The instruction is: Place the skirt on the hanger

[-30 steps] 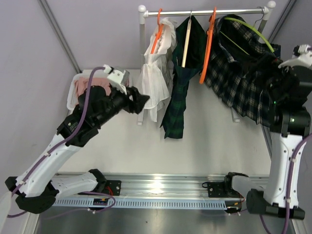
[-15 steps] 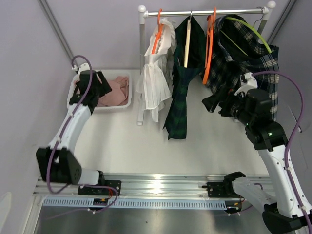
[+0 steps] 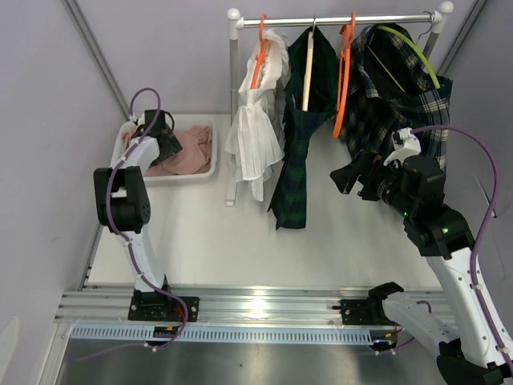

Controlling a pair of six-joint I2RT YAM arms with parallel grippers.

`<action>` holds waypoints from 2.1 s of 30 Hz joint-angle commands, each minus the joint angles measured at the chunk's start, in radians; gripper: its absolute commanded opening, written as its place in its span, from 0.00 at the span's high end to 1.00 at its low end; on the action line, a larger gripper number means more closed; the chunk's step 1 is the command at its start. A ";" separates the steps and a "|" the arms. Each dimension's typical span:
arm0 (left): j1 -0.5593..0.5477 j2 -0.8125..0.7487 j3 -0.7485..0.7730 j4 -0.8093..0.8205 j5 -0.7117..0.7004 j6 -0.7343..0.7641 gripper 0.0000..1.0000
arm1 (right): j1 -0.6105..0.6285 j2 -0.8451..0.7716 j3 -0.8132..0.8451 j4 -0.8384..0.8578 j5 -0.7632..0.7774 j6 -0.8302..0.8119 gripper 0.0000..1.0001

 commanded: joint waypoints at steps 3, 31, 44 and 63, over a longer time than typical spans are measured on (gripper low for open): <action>0.002 0.045 0.031 -0.020 0.026 -0.051 0.24 | 0.006 -0.001 -0.028 0.011 0.004 -0.013 0.01; -0.145 -0.748 -0.178 0.146 0.092 0.039 1.00 | 0.012 0.029 0.013 0.074 -0.030 -0.071 0.01; -0.297 -1.010 -0.052 -0.052 0.163 0.124 1.00 | 0.014 0.060 0.068 0.098 -0.032 -0.112 0.01; -0.959 -0.937 -0.412 0.001 0.143 -0.014 1.00 | 0.015 0.029 0.067 0.040 0.003 -0.134 0.01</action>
